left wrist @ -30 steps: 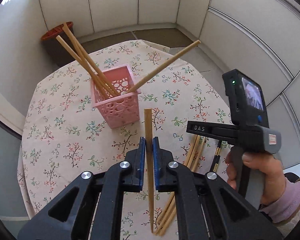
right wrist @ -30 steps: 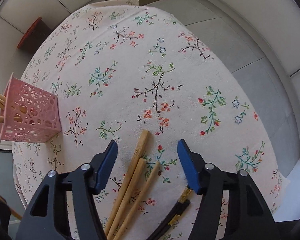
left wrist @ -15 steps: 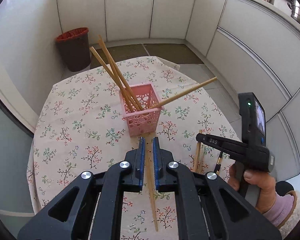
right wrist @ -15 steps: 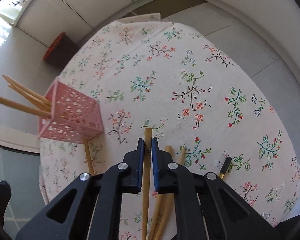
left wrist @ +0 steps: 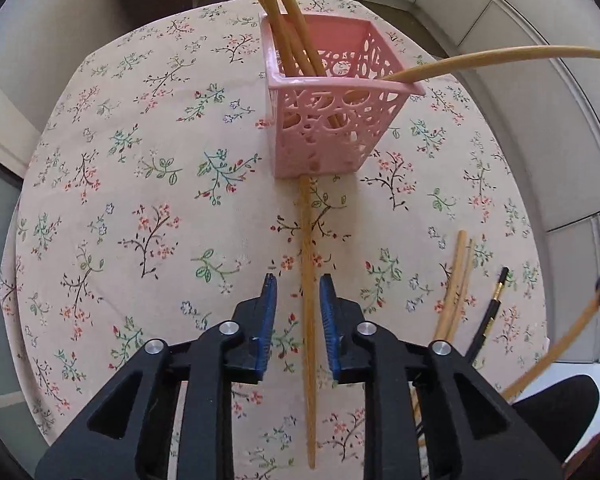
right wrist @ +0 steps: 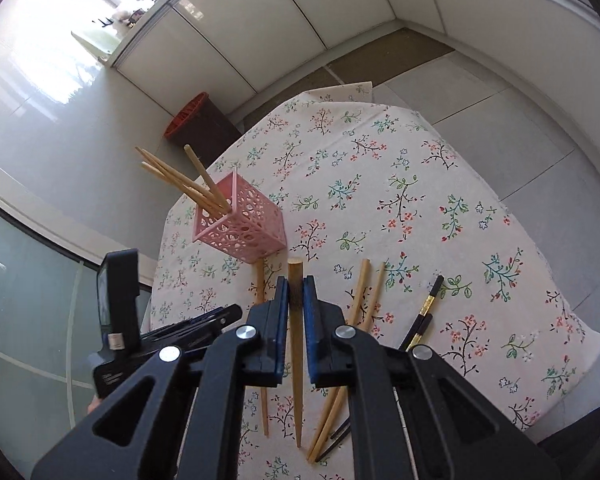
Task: Organize utensils
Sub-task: 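Grasp a wooden chopstick with the left tool while the right tool grasps another, then carry both chopsticks over the pink holder and open both tools to drop them in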
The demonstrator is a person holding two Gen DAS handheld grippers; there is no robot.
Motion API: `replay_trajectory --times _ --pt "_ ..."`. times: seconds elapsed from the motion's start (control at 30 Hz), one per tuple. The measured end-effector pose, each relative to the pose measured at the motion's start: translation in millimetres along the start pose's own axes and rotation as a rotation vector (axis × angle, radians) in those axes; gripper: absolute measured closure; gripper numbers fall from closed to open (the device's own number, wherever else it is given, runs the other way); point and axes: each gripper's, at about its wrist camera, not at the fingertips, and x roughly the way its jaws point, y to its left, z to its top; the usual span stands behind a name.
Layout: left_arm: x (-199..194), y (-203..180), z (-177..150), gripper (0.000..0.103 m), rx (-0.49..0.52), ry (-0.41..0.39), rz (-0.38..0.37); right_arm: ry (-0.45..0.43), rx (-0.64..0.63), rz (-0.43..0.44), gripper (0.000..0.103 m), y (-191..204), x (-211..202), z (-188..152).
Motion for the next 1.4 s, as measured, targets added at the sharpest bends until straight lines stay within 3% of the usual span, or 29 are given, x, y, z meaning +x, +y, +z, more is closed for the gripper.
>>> replay_trajectory --times 0.13,0.3,0.33,0.37,0.43,0.57,0.67,0.87,1.0,1.27,1.4 --pt "17 -9 9 0.077 -0.014 -0.019 0.02 -0.005 -0.016 -0.001 0.095 1 -2 1" --pt "47 -14 10 0.077 -0.025 -0.009 0.117 -0.002 -0.019 -0.001 0.095 -4 0 4" --pt "47 -15 10 0.077 -0.02 -0.044 0.122 0.0 -0.018 0.002 0.095 -5 0 4" --pt "48 -16 10 0.083 -0.006 -0.051 0.131 0.001 -0.019 0.003 0.095 -5 0 5" --pt "49 -20 10 0.096 0.013 -0.046 0.117 0.0 -0.021 0.004 0.095 -6 1 6" --pt "35 -15 -2 0.097 0.005 -0.029 0.032 0.0 -0.023 0.016 0.095 -5 -1 8" --pt "0 -6 -14 0.097 0.007 -0.077 -0.016 -0.017 -0.038 0.027 0.095 -1 -10 8" --pt "-90 3 -44 0.097 -0.001 -0.251 -0.125 -0.039 -0.078 0.053 0.095 12 -33 5" --pt "-127 0 -58 0.097 -0.017 -0.381 -0.141 -0.047 -0.121 0.071 0.095 24 -51 0" --pt "-214 -9 -78 0.097 -0.05 -0.832 -0.127 -0.087 -0.155 0.099 0.095 43 -84 7" --pt "-241 -10 -61 0.097 -0.072 -0.929 -0.145 -0.089 -0.157 0.11 0.095 48 -89 15"
